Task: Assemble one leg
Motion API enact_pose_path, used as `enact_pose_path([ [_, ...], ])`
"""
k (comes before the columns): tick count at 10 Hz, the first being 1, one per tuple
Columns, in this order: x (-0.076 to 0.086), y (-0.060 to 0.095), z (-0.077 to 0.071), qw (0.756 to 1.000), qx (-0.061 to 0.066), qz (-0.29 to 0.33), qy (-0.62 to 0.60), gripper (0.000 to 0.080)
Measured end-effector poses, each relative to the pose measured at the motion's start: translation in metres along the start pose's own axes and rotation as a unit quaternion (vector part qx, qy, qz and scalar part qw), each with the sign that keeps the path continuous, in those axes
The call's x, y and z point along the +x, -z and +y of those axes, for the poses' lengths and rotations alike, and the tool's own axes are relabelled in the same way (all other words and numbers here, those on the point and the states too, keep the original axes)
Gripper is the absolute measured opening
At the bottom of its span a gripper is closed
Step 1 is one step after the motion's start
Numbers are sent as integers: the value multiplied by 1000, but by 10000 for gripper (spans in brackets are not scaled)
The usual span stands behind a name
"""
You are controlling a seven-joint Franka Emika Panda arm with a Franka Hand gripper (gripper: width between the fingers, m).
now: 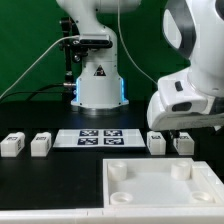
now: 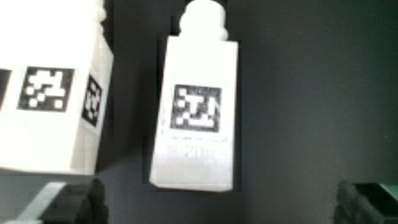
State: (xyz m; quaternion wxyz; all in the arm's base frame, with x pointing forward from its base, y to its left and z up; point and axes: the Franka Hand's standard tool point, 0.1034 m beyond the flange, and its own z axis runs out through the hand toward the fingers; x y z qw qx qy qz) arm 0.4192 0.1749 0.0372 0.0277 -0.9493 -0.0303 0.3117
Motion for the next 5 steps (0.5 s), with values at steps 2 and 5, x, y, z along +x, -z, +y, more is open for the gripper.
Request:
enact_pose_path([
  [2, -14, -4, 4, 996, -7, -84, -2, 649],
  [5, -3, -6, 2, 991, -4, -134, 0, 649],
])
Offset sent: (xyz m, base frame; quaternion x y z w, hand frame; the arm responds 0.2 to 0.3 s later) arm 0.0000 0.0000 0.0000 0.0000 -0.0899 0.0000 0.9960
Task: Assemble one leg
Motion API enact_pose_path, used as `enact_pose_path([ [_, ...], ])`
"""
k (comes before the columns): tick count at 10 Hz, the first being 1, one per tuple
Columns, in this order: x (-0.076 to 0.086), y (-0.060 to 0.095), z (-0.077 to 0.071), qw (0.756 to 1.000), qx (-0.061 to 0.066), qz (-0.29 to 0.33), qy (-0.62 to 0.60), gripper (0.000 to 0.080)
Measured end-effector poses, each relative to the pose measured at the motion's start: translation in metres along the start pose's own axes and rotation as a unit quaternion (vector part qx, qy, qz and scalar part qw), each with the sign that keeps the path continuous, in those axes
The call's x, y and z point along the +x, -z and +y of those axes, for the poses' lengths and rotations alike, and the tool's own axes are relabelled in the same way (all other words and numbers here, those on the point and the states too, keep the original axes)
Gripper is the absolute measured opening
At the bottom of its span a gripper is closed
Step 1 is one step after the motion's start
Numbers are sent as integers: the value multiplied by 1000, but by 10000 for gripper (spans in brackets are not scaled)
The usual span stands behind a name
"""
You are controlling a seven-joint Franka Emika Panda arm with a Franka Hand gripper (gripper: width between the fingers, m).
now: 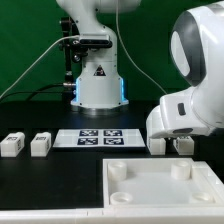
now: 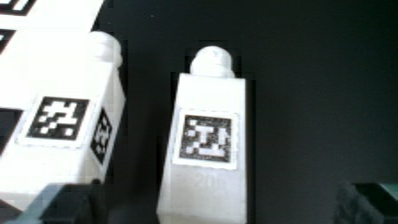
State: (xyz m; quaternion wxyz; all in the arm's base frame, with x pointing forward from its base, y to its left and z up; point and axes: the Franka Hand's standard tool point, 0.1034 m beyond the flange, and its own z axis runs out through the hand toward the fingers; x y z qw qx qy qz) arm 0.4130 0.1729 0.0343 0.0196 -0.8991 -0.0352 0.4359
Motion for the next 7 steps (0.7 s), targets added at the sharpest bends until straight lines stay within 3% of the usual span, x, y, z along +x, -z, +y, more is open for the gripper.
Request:
enact_pose_path([
  [4, 2, -25, -8, 1000, -7, -7, -3, 649],
  [5, 2, -36, -7, 1000, -8, -5, -4, 649],
  [7, 0, -45, -6, 1000, -9, -11, -5, 649],
])
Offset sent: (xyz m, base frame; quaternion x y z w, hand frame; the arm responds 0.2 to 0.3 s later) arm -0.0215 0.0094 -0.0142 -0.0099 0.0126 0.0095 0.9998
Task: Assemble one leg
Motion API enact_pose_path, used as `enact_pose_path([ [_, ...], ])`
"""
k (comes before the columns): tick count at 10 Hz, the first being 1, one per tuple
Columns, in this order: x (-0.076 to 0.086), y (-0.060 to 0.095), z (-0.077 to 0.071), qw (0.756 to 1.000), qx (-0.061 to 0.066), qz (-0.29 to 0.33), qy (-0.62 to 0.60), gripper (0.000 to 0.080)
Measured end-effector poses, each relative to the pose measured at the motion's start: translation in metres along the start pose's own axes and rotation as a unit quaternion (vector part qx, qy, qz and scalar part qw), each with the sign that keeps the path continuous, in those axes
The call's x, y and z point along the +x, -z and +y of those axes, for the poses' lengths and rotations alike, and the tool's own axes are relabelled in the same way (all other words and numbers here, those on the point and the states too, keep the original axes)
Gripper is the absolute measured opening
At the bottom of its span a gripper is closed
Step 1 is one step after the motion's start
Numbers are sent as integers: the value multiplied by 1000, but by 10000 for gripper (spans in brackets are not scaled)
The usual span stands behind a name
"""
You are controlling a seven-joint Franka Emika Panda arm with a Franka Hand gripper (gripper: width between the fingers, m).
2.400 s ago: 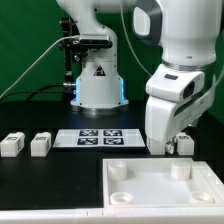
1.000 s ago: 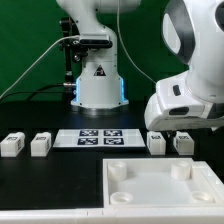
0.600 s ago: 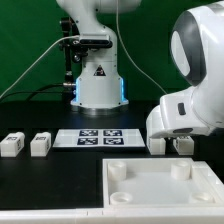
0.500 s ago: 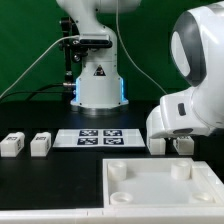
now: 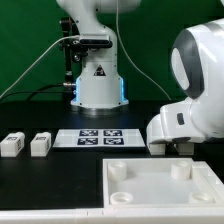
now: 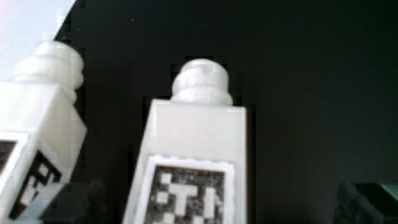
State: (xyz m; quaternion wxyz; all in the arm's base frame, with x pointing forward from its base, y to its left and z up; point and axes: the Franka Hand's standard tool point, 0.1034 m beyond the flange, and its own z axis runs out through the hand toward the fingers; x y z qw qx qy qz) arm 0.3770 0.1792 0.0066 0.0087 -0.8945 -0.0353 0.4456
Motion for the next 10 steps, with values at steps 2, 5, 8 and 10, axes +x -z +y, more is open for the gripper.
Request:
enact_pose_path([
  [2, 0, -1, 0, 1000, -1, -1, 1, 649],
  [5, 0, -1, 0, 1000, -1, -1, 1, 373],
  [8, 0, -1, 0, 1000, -1, -1, 1, 288],
  [10, 0, -1, 0, 1000, -1, -1, 1, 288],
])
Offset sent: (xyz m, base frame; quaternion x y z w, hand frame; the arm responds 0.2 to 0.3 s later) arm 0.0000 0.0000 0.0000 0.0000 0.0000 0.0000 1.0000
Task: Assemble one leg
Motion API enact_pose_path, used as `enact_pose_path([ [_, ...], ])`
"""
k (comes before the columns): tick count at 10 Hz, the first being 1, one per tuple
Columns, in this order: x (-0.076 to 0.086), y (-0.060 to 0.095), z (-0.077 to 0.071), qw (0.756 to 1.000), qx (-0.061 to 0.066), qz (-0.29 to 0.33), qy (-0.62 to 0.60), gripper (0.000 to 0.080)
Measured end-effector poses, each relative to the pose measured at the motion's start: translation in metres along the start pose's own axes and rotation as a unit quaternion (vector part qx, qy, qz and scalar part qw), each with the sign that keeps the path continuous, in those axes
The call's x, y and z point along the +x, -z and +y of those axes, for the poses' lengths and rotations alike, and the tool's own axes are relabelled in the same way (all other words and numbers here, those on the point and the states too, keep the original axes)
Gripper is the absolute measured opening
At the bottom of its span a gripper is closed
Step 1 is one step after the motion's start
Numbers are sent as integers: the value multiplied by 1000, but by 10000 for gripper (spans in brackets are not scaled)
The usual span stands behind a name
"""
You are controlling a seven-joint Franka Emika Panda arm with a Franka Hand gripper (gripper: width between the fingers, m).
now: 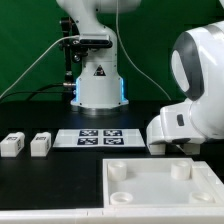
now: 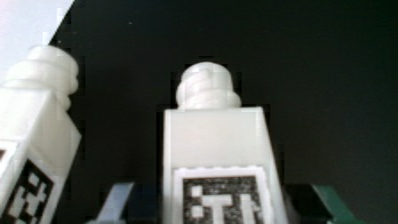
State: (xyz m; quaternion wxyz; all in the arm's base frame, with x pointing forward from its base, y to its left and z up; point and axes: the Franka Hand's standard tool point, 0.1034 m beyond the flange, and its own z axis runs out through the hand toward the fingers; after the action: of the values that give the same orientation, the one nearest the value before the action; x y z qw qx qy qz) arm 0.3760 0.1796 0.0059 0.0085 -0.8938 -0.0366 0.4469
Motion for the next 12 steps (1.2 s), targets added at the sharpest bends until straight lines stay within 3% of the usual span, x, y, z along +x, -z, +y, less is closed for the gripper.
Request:
enact_pose_path([
  [3, 0, 1, 1, 1000, 0, 1, 1, 288],
  [4, -2, 12, 6, 1000, -4, 3, 21, 290],
  [7, -20, 66, 25, 999, 2, 25, 45, 290],
  [8, -14, 85, 30, 997, 10, 60, 49, 290],
  [10, -27, 131, 52, 986, 16, 159, 56, 290],
  [12, -27, 172, 70, 969, 19, 237, 70, 290],
])
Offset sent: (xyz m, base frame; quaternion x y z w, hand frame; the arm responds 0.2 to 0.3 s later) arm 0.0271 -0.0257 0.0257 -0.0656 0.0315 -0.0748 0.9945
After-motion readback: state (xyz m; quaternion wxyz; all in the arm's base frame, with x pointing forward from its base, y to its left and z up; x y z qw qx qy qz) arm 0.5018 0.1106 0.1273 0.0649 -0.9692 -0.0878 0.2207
